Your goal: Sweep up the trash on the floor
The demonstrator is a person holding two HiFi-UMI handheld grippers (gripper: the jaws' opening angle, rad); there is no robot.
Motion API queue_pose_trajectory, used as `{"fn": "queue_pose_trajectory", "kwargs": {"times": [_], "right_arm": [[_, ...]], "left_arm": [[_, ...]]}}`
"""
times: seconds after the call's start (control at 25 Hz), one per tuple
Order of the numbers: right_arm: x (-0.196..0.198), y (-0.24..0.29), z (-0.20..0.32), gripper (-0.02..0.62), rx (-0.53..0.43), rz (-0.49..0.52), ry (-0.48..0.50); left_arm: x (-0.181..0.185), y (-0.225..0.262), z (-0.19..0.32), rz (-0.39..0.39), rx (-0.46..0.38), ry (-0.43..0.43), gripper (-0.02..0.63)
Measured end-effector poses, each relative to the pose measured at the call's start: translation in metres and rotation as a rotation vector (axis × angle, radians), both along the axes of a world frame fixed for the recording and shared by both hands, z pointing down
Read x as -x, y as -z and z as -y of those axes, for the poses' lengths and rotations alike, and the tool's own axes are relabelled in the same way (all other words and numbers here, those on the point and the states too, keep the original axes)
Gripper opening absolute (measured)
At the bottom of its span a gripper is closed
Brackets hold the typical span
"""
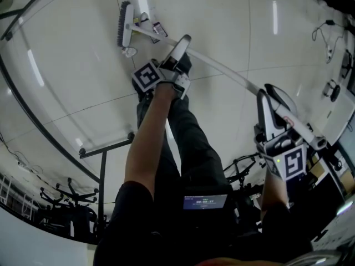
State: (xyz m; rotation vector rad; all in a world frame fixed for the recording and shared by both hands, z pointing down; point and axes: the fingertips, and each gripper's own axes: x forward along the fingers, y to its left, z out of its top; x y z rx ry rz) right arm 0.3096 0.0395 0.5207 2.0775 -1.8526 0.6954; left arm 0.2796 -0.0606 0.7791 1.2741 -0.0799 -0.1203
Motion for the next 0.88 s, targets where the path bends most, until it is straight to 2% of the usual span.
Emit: {"fn": "queue_pose_trajectory", "kwargs": {"times": [0.24, 0.4, 0.56, 0.76, 0.88], "right_arm": [[0.005, 0.055, 0.016, 0.081, -0.082, 0.063, 0.021], [0.028, 0.126, 0.043, 0.081, -0.138, 0.073, 0.121], [0.055, 0.198, 0.06, 0.081, -0.177, 0.104, 0.194], [0.065, 0.266, 0.065, 0.081, -0.258, 0.161, 0.214], [0.068, 0.298, 0.067, 0.08, -0.31, 0.199, 0.245]], "left_arm": [[0.026, 0.073, 0.044, 0.005, -0.067, 0.085, 0.224], [0.064, 0.145, 0.072, 0.043, -0.107, 0.101, 0.223], [0.106, 0.229, 0.092, 0.06, -0.127, 0.16, 0.222], [0.138, 0.312, 0.111, 0.087, -0.249, 0.214, 0.222], [0.155, 0.35, 0.117, 0.127, -0.294, 0.26, 0.222]]}}
